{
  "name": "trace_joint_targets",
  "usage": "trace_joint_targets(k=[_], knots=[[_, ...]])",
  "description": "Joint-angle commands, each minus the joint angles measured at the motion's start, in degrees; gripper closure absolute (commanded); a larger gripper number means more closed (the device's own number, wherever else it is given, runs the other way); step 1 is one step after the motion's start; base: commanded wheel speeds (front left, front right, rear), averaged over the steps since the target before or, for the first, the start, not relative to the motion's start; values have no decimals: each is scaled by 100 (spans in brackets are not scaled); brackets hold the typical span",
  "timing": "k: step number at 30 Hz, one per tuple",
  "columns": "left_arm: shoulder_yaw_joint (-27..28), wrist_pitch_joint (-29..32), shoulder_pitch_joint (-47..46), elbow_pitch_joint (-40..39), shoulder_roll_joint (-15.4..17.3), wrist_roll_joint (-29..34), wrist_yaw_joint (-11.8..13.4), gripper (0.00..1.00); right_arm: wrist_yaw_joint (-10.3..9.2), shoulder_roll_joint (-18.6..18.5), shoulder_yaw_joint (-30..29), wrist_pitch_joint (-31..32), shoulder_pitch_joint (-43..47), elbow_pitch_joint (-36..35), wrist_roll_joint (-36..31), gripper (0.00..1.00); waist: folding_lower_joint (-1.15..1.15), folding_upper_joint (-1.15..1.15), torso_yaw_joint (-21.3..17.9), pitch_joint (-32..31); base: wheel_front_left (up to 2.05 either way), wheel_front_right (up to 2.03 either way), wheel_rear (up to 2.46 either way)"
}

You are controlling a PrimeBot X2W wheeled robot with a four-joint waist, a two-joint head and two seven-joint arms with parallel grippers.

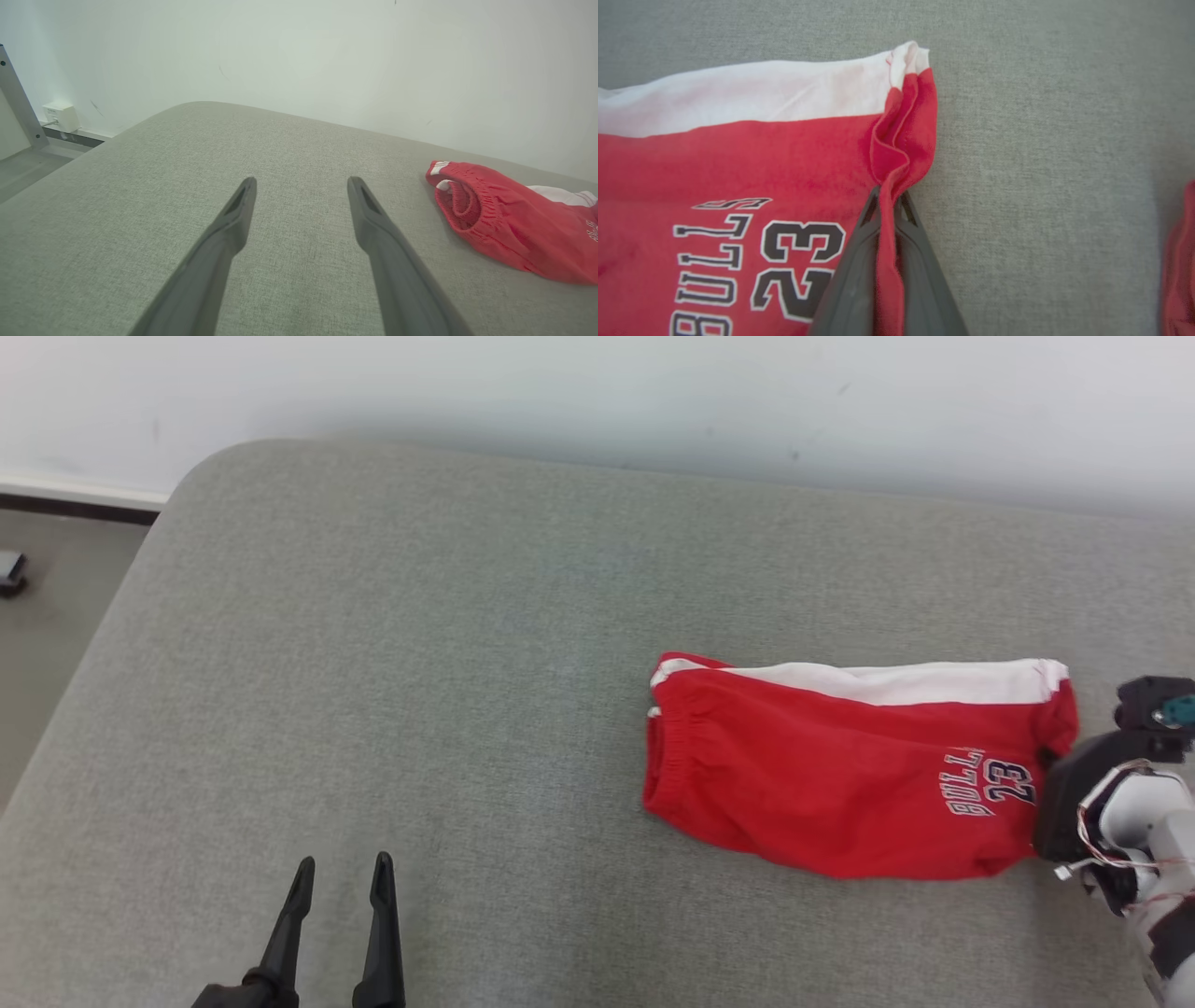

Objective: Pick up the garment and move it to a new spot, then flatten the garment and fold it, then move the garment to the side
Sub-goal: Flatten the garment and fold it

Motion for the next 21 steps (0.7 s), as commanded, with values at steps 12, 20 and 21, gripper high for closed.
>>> trace_joint_targets(k=[12, 20, 21], knots=[[-27, -15, 199, 67, -5, -46, 44, 0, -25, -303, -429, -262, 322, -419, -589, 100, -1, 0, -375, -345, 0, 0, 0], [28, -15, 297, 88, -6, -92, 19, 0, -23, 308, -125, 393, 665, -2029, -771, 100, -1, 0, -468, -456, 0, 0, 0], [29, -15, 303, 95, -5, -92, 16, 0, -24, 379, -77, 491, 695, -2189, -759, 100, -1, 0, -466, -454, 0, 0, 0]])
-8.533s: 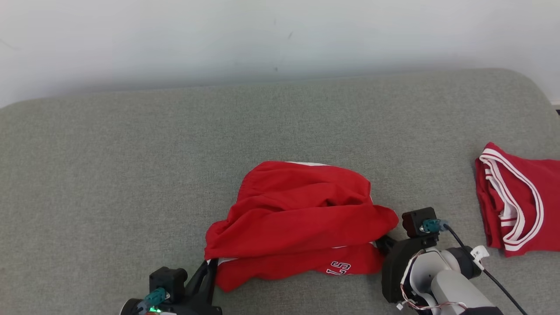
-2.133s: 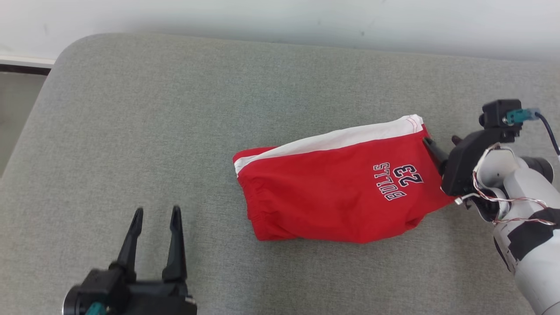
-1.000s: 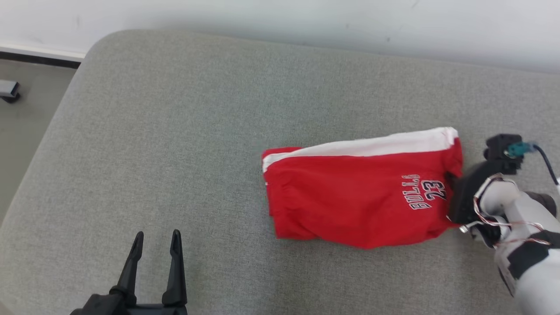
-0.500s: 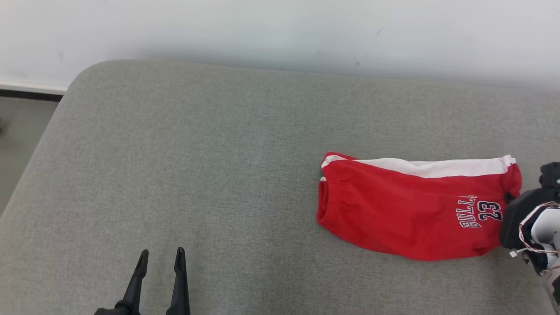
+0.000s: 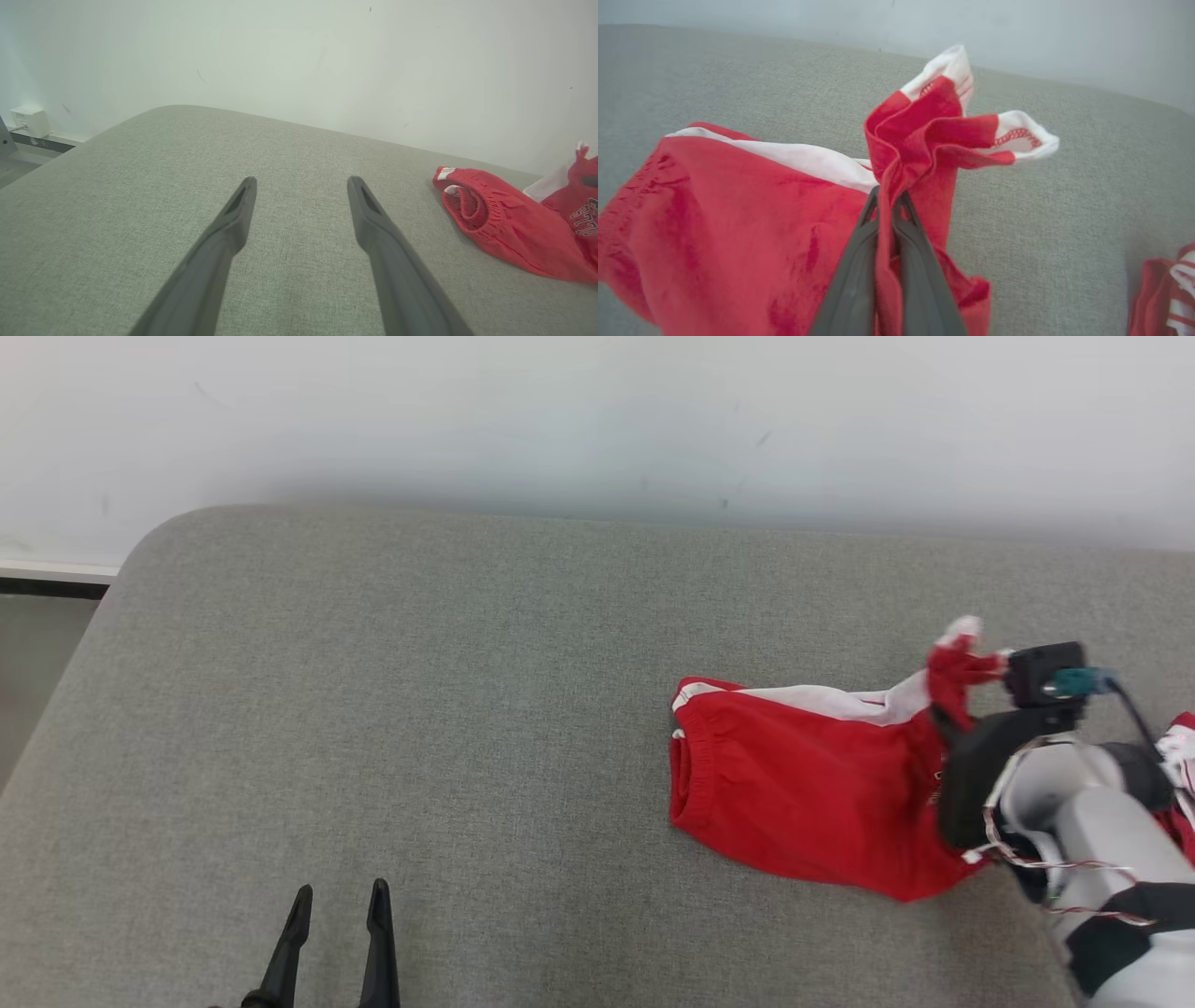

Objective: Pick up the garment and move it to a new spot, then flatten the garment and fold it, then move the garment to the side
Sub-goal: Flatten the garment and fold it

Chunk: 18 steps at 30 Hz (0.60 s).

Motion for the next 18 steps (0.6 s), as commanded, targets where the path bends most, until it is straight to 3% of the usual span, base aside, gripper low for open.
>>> trace_joint_targets(k=[1, 8, 18], knots=[[19, -15, 50, 12, -2, -58, -30, 0, -17, 72, 47, 84, 68, -171, 5, 100, 0, 0, 10, 7, 0, 0, 0], [-19, -15, -93, 30, -3, -97, -26, 0, -18, 518, 339, 574, 12, -779, -40, 100, 0, 0, 146, 116, 0, 0, 0], [-161, -15, -190, 47, -2, -201, 37, 0, -17, 1039, 459, 726, -248, -394, -210, 100, 0, 0, 498, 259, 0, 0, 0]])
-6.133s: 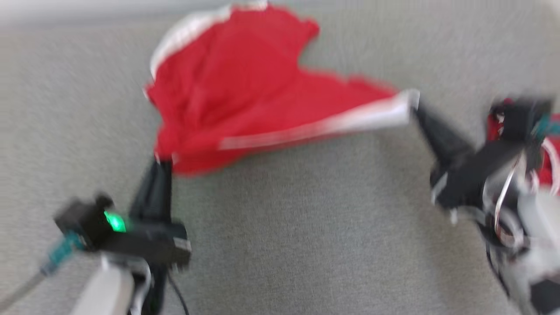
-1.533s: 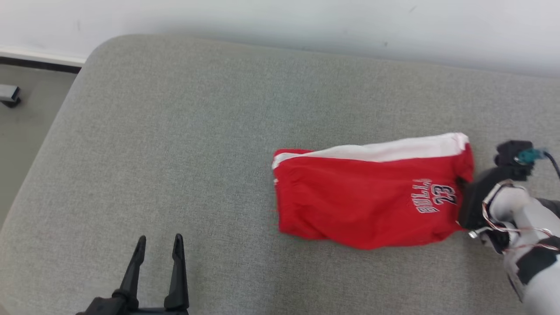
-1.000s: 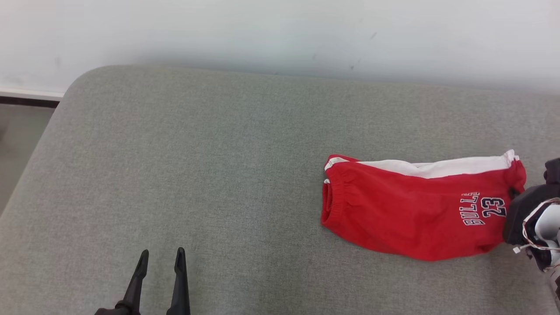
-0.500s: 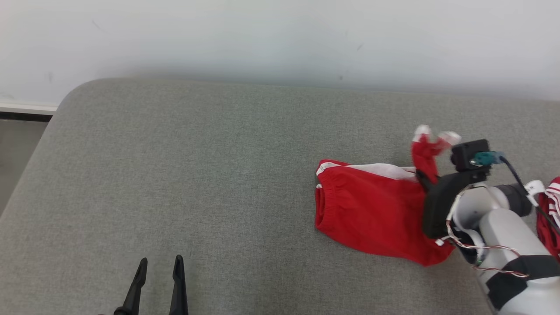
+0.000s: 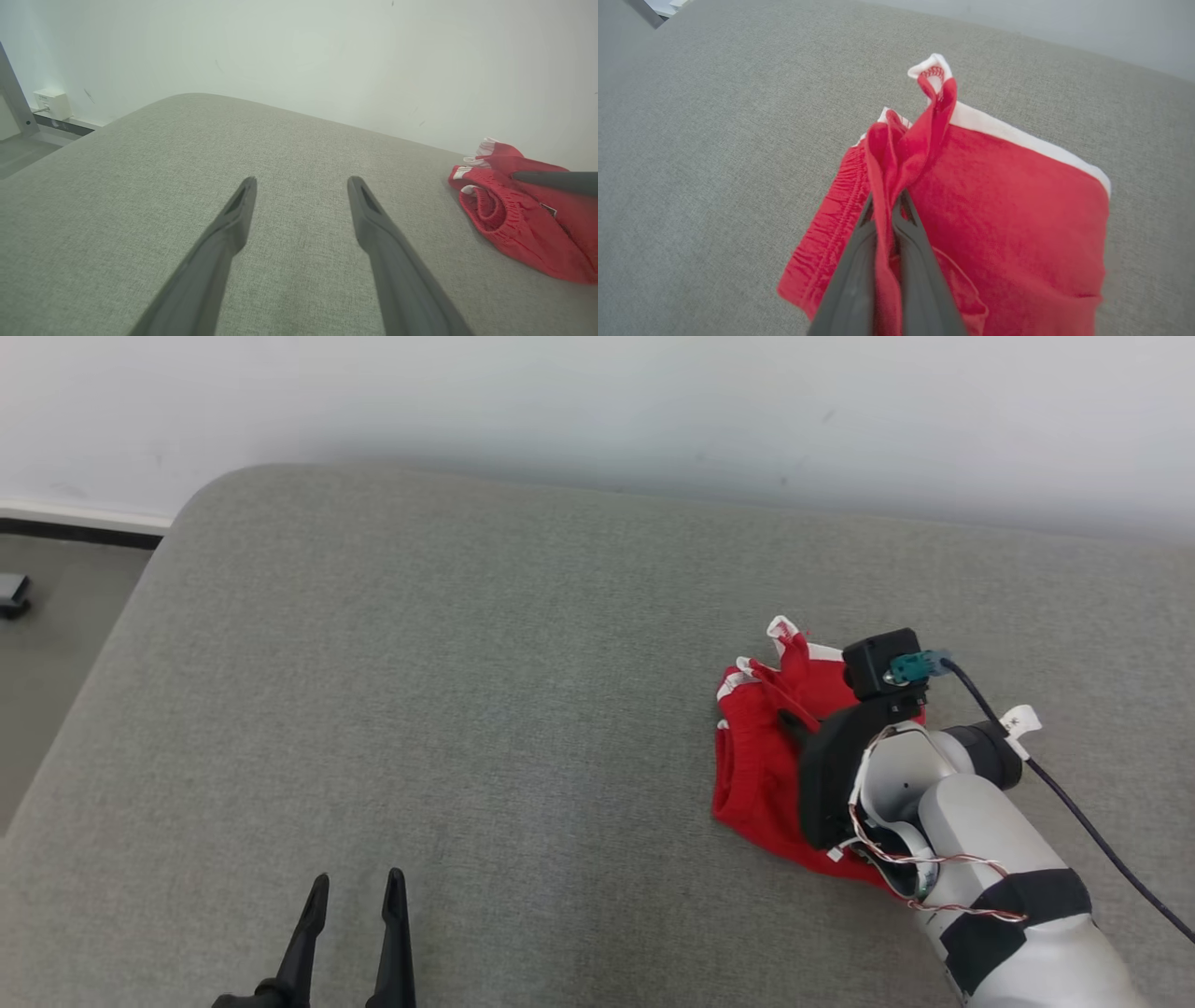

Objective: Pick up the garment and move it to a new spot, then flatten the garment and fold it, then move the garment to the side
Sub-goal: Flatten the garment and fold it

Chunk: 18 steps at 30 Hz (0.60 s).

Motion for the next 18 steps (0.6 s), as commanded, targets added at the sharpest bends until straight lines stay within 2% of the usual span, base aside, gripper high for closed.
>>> trace_joint_targets(k=[1, 4, 5, 6, 7, 8, 14, 18], knots=[[-14, -15, -75, -1, -2, -28, 29, 0, -16, 41, 44, -29, -57, 41, -69, 100, 0, 0, 113, 55, 0, 0, 0], [-26, -15, -83, -11, -3, -41, 36, 0, -16, 118, 140, -76, -89, 137, -38, 100, 0, 0, 164, 74, 0, 0, 0], [-27, -15, -83, -14, -3, -47, 44, 0, -16, 138, 164, -113, -109, 156, -13, 74, 0, 0, 170, 78, 0, 0, 0], [-22, -15, -82, -16, -2, -50, 51, 0, -16, 161, 185, -138, -118, 173, 41, 40, 0, 0, 170, 82, 0, 0, 0], [-22, -15, -82, -16, -2, -50, 51, 0, -16, 161, 185, -138, -118, 173, 41, 40, 0, 0, 170, 82, 0, 0, 0], [-18, -15, -79, -14, -3, -51, 58, 0, -16, 189, 184, -181, -127, 182, 106, 0, 0, 0, 167, 83, 0, 0, 0], [11, -15, -24, -12, -2, -26, 77, 0, -16, 376, -62, -606, -146, -181, 1055, 0, 0, 0, 67, 2, 0, 0, 0], [19, -15, -1, -29, -3, 6, 66, 0, -16, 28, -255, -1062, -16, -460, 1050, 0, 0, 0, -12, -77, 0, 0, 0]])
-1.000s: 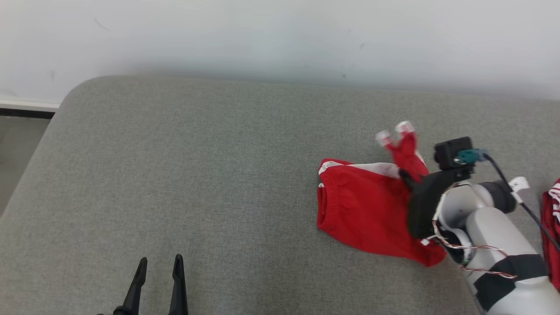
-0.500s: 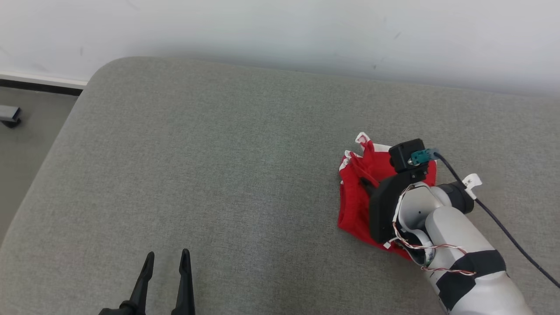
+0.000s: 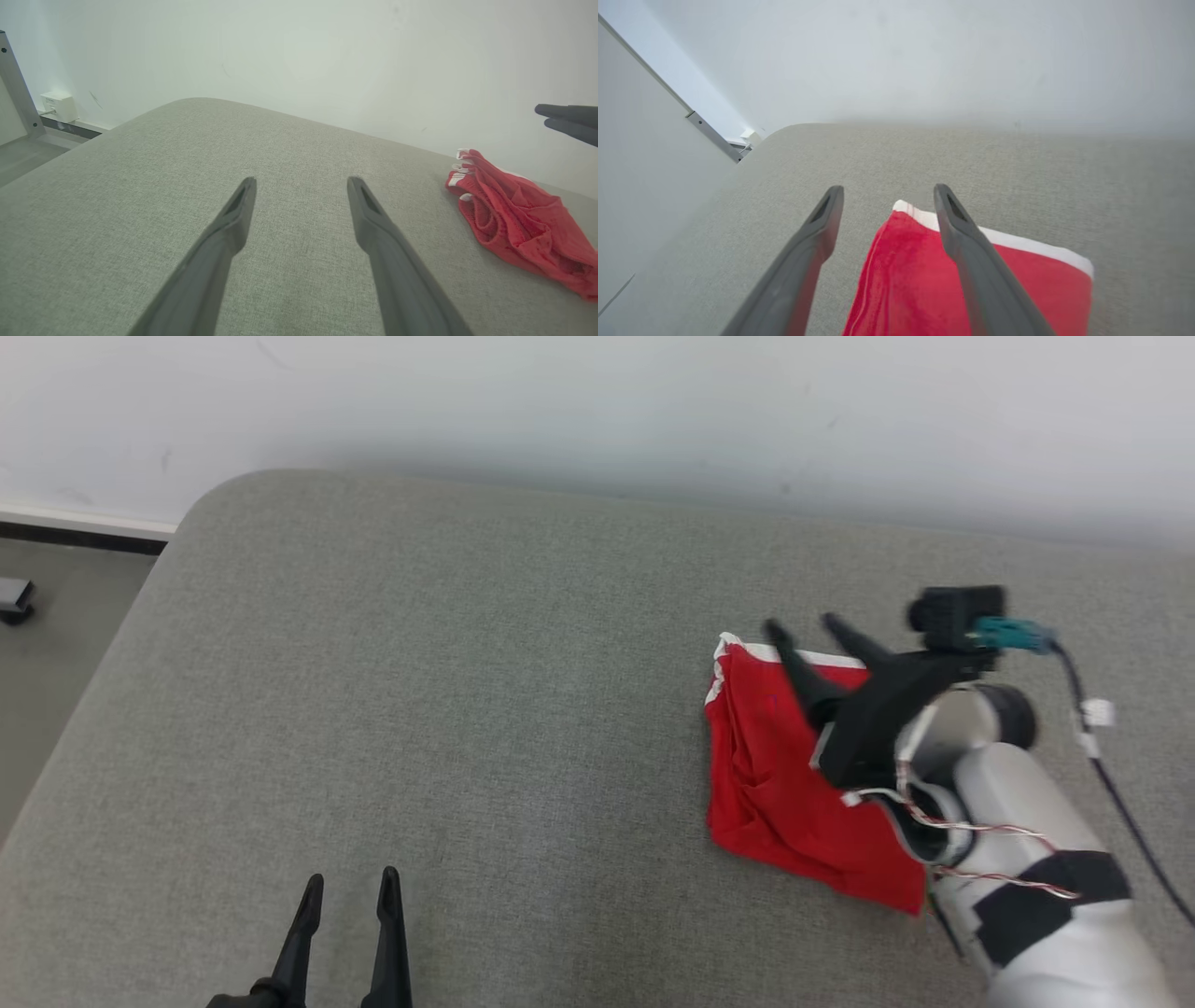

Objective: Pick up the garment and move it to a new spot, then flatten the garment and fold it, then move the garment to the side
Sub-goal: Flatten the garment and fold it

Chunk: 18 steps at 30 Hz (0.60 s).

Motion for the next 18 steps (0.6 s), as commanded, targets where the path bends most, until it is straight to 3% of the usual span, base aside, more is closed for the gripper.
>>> trace_joint_targets(k=[1, 5, 6, 7, 8, 9, 18], knots=[[2, -15, 14, -18, -4, 43, 0, 0, -16, -68, -48, -65, 128, -7, -48, 0, 0, 0, -43, -38, 0, 0, 0], [-27, -15, 21, -28, -3, 43, -12, 0, -16, -433, -411, -480, 443, 0, -311, 0, 0, 0, -97, -56, 0, 0, 0], [-39, -15, 21, -22, -3, 46, -12, 0, -16, -510, -504, -567, 557, 54, -418, 9, 0, 0, -106, -57, 0, 0, 0], [-45, -15, 19, -18, -3, 46, -12, 0, -16, -560, -594, -657, 654, 90, -522, 37, 0, 0, -112, -55, 0, 0, 0], [-51, -15, 18, -14, -3, 42, -13, 0, -16, -582, -655, -750, 742, 121, -618, 87, 0, 0, -119, -52, 0, 0, 0], [-56, -15, 16, -10, -3, 37, -17, 0, -16, -590, -705, -819, 845, 174, -711, 100, 0, 0, -124, -47, 0, 0, 0], [-21, -15, 5, 40, -3, 25, -47, 0, -16, -204, -166, -1153, 1335, 287, -957, 100, 0, 0, -168, -45, 0, 0, 0]])
